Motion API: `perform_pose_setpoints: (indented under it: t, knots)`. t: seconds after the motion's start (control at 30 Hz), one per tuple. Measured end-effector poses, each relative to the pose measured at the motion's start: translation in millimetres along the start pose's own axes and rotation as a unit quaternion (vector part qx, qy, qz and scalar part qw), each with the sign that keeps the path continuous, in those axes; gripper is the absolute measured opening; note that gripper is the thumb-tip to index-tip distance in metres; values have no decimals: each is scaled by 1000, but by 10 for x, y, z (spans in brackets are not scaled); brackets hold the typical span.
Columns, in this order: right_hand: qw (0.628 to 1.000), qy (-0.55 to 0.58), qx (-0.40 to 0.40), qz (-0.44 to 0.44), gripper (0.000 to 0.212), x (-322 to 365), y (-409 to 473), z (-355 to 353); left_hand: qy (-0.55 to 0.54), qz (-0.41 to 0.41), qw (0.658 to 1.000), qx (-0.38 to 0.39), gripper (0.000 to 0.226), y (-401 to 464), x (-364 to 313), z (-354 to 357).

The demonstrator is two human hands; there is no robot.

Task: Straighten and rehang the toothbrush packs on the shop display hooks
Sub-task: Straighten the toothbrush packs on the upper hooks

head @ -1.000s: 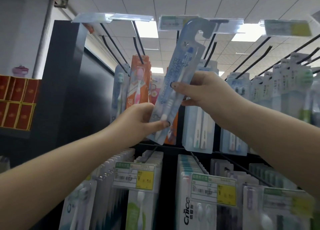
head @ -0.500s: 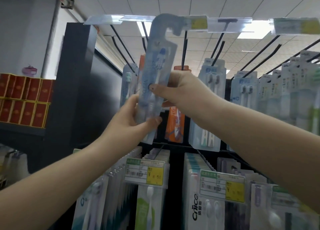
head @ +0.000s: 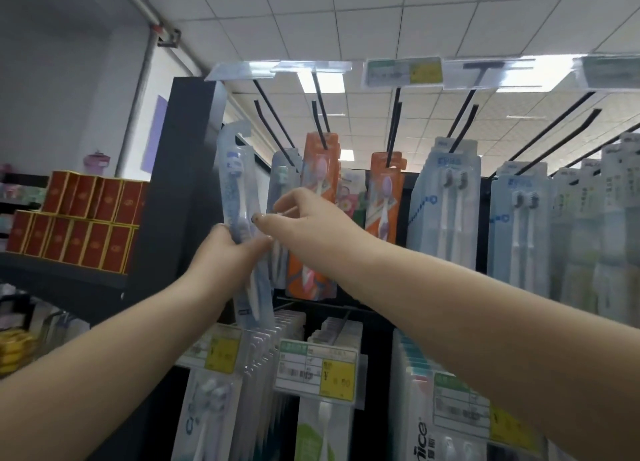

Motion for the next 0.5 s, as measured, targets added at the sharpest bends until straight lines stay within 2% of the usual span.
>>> perform_pose_setpoints:
  t: [0.03, 0.1, 0.13, 0.27, 0.4, 0.5]
  knots:
    - [1000, -2, -2, 4, 45, -10, 4, -14, 7, -18, 1000, 4, 65, 61, 10, -1]
    - [1000, -9, -7, 10, 41, -29, 12, -38, 22, -37, 999, 11, 88, 166, 2, 2]
    - [1000, -12, -9, 13, 41, -41, 16, -45, 27, -48, 998, 18, 87, 223, -3, 9]
    - [1000, -13, -4, 24, 41, -74, 5, -68, 60, -86, 994, -3, 50, 487, -28, 63]
    - [999, -23, 1, 26, 39, -116, -2, -112, 86, -94, 992, -2, 62, 684, -98, 99]
    - [999, -27, -2, 33, 38, -144, -17, -152, 126, -98, 987, -32, 60, 771, -156, 127]
Point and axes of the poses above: each hand's wrist, its own y-axis towards the middle knuckle, its own z-axis out of the palm, x = y × z, the point moved 3 cm from there along y, towards the middle knuckle, and after that the axes turned 12 degrees about y, right-handed, at the moved point
